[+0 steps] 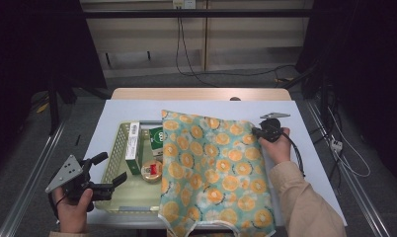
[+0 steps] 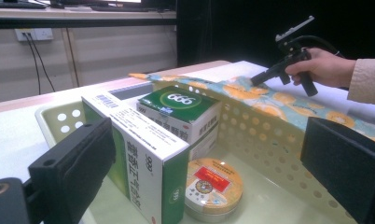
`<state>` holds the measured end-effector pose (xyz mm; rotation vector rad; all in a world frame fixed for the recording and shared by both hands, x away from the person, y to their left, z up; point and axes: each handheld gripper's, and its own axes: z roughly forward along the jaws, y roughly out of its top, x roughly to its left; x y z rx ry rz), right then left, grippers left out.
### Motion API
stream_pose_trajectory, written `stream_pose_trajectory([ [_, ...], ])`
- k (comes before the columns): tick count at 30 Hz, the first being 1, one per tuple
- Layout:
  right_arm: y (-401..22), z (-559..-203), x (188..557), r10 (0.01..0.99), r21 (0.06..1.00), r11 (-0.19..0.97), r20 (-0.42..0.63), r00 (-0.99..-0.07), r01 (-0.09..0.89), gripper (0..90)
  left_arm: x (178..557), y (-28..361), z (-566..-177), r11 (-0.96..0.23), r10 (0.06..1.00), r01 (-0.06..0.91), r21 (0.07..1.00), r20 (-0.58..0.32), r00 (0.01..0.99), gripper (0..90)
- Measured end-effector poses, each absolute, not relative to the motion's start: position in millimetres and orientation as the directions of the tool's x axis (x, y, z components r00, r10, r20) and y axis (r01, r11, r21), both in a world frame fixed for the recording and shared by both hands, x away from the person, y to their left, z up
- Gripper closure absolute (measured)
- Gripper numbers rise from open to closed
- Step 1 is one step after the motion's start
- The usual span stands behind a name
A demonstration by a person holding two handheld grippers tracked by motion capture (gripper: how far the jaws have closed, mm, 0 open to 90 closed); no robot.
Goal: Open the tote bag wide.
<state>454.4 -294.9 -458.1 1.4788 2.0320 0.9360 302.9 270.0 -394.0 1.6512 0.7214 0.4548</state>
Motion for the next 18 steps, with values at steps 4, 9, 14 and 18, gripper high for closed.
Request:
stream_pose_trajectory([
  [4,-317.0,-455.0,449.8,0.963,0.747,0.162,0.021,-0.267,0.645,90.0,303.4,268.3,-394.7,-0.092,0.675,0.211,0.973,-0.095,0.732,3.1],
  [9,-342.5,-459.4,439.3,0.976,0.739,0.129,0.024,-0.216,0.661,90.0,303.4,265.5,-394.1,-0.109,0.670,0.204,0.973,-0.080,0.738,3.1],
  [14,-365.3,-460.8,430.1,0.986,0.740,0.097,0.019,-0.165,0.665,90.0,303.1,264.0,-394.7,-0.110,0.670,0.210,0.971,-0.084,0.737,3.1],
  [18,-379.3,-459.3,424.0,0.992,0.733,0.082,0.006,-0.127,0.675,90.0,302.7,264.3,-394.1,-0.112,0.671,0.208,0.972,-0.081,0.737,3.1],
])
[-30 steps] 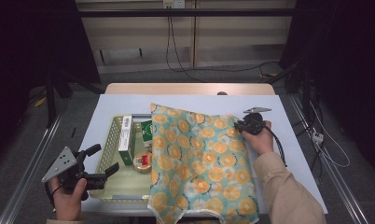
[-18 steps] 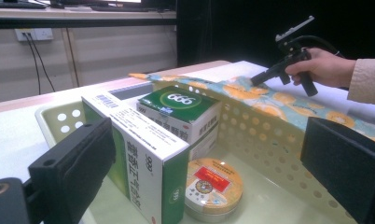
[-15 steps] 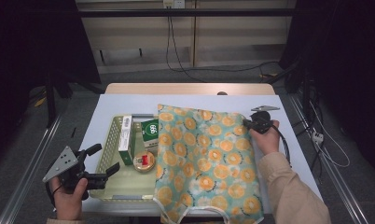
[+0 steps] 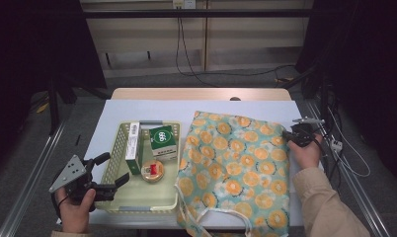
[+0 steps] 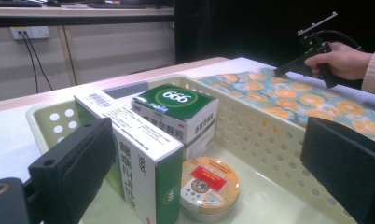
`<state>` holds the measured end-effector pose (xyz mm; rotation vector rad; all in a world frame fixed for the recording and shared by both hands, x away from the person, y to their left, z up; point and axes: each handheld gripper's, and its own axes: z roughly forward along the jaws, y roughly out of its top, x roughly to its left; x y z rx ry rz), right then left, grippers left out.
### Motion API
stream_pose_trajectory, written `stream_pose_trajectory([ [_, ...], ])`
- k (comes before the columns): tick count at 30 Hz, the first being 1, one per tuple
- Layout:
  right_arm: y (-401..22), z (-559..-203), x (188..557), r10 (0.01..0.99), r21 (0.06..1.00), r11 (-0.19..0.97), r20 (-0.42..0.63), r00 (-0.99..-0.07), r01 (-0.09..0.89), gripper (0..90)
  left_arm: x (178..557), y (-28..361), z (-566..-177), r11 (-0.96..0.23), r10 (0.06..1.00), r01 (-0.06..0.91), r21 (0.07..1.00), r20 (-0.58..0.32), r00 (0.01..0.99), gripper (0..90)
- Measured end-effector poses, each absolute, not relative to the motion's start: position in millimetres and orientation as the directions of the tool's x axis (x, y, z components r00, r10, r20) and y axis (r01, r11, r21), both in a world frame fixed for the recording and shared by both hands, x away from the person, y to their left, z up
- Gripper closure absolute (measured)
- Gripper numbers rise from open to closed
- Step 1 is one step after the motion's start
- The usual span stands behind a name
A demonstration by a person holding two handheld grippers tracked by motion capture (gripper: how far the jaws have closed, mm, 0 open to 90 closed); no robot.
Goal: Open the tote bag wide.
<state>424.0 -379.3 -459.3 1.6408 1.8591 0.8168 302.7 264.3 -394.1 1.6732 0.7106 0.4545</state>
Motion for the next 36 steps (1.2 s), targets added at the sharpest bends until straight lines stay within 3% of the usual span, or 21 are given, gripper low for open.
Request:
stream_pose_trajectory([
  [5,-385.9,-455.3,417.5,0.993,0.730,0.069,0.018,-0.120,0.680,89.4,302.9,264.7,-393.9,-0.109,0.671,0.206,0.972,-0.081,0.737,3.1],
  [7,-384.9,-452.9,416.4,0.984,0.746,0.077,0.048,-0.169,0.662,77.3,302.9,264.7,-393.9,-0.114,0.670,0.210,0.971,-0.081,0.738,3.1],
  [9,-379.4,-447.7,415.1,0.984,0.771,0.104,0.012,-0.178,0.628,56.5,302.6,264.7,-393.6,-0.104,0.671,0.207,0.973,-0.085,0.736,3.1],
  [14,-349.0,-434.2,413.4,0.961,0.798,0.158,0.012,-0.277,0.582,36.2,301.8,265.5,-392.3,-0.096,0.671,0.204,0.974,-0.088,0.736,3.1],
  [22,-283.5,-429.6,402.4,0.881,0.792,0.278,0.016,-0.474,0.544,22.7,301.2,263.3,-392.2,-0.101,0.666,0.205,0.974,-0.087,0.741,3.1],
  [36,-198.0,-442.1,378.6,0.705,0.784,0.391,0.081,-0.704,0.481,13.6,302.2,270.3,-393.3,-0.065,0.669,0.211,0.975,-0.114,0.735,3.0],
])
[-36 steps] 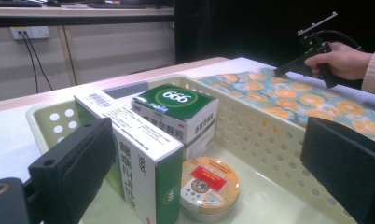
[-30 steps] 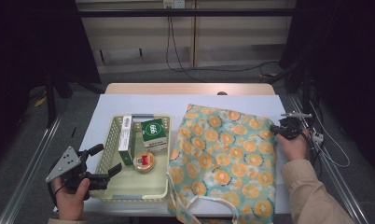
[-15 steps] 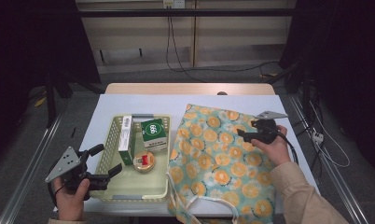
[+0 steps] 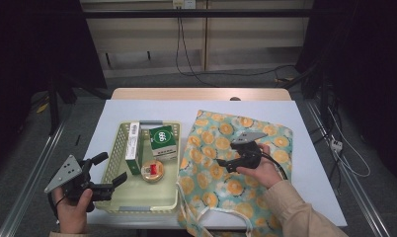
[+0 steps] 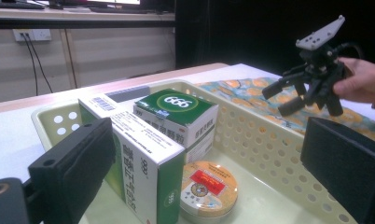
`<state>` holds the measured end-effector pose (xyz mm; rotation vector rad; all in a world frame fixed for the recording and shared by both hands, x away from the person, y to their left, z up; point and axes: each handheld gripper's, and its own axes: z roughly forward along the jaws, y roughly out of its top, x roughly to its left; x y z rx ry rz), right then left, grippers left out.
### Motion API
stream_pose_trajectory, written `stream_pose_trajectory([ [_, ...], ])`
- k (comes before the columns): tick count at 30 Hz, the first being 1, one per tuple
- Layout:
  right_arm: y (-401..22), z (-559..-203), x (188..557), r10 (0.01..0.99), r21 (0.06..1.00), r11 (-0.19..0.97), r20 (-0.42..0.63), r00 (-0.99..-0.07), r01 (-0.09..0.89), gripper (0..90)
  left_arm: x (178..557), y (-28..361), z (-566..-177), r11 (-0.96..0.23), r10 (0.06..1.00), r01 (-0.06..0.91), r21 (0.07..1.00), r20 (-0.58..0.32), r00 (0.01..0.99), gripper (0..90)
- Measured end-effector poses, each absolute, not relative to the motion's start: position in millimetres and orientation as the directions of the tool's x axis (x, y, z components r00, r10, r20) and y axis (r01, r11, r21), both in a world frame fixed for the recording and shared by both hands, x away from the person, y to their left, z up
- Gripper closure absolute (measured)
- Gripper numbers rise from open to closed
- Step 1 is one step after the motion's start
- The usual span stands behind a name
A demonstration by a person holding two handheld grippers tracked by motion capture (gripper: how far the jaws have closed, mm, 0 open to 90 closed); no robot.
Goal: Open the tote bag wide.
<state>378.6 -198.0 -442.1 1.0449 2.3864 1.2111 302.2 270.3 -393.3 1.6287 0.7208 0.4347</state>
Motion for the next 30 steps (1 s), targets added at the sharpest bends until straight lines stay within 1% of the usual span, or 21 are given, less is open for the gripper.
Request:
stream_pose_trajectory([
  [3,-183.6,-443.2,377.8,0.681,0.793,0.384,0.102,-0.725,0.473,12.2,303.0,271.1,-395.0,-0.063,0.674,0.220,0.973,-0.121,0.729,2.9],
  [5,-173.7,-444.0,377.7,0.657,0.787,0.410,0.097,-0.748,0.462,8.7,302.9,270.6,-395.1,-0.066,0.673,0.221,0.973,-0.120,0.730,3.0],
  [6,-168.7,-445.2,377.7,0.644,0.782,0.426,0.092,-0.759,0.455,8.8,302.8,270.0,-395.0,-0.064,0.672,0.218,0.974,-0.120,0.731,2.9],
  [10,-150.8,-454.8,377.6,0.626,0.748,0.483,0.070,-0.777,0.456,10.8,303.2,270.3,-395.2,-0.065,0.670,0.218,0.974,-0.119,0.732,3.0],
  [11,-147.1,-457.7,377.5,0.623,0.738,0.499,0.059,-0.780,0.455,11.9,303.1,270.8,-395.2,-0.067,0.672,0.220,0.973,-0.119,0.731,3.0],
  [12,-144.0,-460.7,377.5,0.614,0.728,0.515,0.056,-0.787,0.453,14.7,303.2,271.3,-395.2,-0.066,0.672,0.218,0.974,-0.118,0.731,3.0],
  [13,-141.2,-464.0,377.2,0.609,0.716,0.533,0.044,-0.792,0.450,13.9,303.1,271.7,-395.2,-0.061,0.670,0.218,0.974,-0.122,0.732,3.0],
  [14,-139.2,-465.8,376.9,0.607,0.720,0.540,0.026,-0.794,0.436,12.9,303.3,272.3,-394.9,-0.059,0.671,0.216,0.975,-0.122,0.732,3.0],
  [16,-137.5,-465.8,378.3,0.606,0.721,0.537,0.031,-0.795,0.438,13.7,302.9,272.8,-394.5,-0.055,0.676,0.217,0.975,-0.124,0.727,3.0],
  [19,-136.3,-466.0,379.2,0.611,0.720,0.538,0.026,-0.791,0.439,16.9,302.8,272.8,-394.3,-0.055,0.676,0.216,0.975,-0.123,0.726,2.9],
  [23,-137.2,-464.8,378.4,0.588,0.729,0.543,0.025,-0.809,0.417,35.1,303.2,271.3,-394.5,-0.059,0.673,0.217,0.974,-0.122,0.730,3.0],
  [25,-138.5,-465.2,377.9,0.587,0.739,0.536,0.022,-0.809,0.409,42.4,302.8,270.9,-394.4,-0.060,0.674,0.219,0.974,-0.122,0.729,3.0],
  [26,-139.0,-465.2,378.0,0.592,0.742,0.531,0.019,-0.806,0.408,49.6,302.4,270.4,-394.3,-0.060,0.676,0.218,0.974,-0.121,0.727,2.9],
  [27,-139.5,-465.0,378.1,0.597,0.745,0.526,0.019,-0.802,0.409,59.6,302.6,270.0,-394.3,-0.062,0.674,0.217,0.974,-0.119,0.729,3.0],
  [28,-140.3,-465.1,379.1,0.595,0.749,0.524,0.019,-0.804,0.406,65.2,303.0,269.9,-394.5,-0.065,0.671,0.215,0.974,-0.117,0.732,2.9],
  [30,-141.6,-465.0,381.7,0.605,0.748,0.515,0.028,-0.796,0.418,73.3,303.4,268.9,-395.0,-0.067,0.667,0.214,0.975,-0.115,0.736,2.9],
])
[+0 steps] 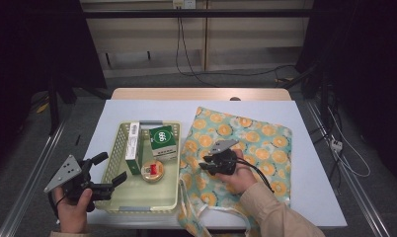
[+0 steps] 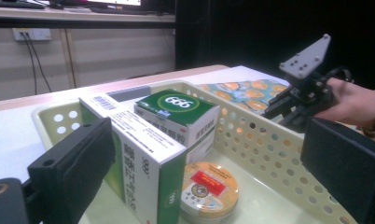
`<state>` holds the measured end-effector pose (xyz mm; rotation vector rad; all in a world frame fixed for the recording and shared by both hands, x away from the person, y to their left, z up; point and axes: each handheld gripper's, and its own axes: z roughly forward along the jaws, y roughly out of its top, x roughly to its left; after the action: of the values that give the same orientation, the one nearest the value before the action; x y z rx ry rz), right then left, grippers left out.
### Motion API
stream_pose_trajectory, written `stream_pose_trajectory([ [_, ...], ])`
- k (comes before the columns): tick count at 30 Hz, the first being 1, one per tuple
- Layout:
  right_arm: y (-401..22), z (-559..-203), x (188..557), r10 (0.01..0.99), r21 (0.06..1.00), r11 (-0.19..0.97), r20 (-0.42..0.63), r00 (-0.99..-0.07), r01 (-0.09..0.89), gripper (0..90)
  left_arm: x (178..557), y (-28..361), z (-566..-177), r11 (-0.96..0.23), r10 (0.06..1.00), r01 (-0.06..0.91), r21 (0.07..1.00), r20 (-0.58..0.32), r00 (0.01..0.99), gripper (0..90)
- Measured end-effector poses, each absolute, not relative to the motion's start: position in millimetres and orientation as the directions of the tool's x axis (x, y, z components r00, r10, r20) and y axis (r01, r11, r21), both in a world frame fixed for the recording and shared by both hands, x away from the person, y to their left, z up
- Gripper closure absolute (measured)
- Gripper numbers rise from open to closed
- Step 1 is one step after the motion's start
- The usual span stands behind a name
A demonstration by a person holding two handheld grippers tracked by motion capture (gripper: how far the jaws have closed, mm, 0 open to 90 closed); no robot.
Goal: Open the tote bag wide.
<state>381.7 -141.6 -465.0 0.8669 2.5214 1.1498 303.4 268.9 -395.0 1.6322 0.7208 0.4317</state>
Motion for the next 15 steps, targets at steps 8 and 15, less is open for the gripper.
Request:
stream_pose_trajectory([
  [8,-140.3,-464.7,382.9,0.615,0.745,0.528,-0.006,-0.788,0.407,90.0,303.1,267.3,-395.1,-0.072,0.669,0.218,0.973,-0.115,0.735,3.0],
  [15,-143.1,-461.6,386.6,0.635,0.748,0.499,0.028,-0.772,0.437,90.0,303.3,268.8,-394.8,-0.069,0.667,0.216,0.974,-0.116,0.736,2.9],
])
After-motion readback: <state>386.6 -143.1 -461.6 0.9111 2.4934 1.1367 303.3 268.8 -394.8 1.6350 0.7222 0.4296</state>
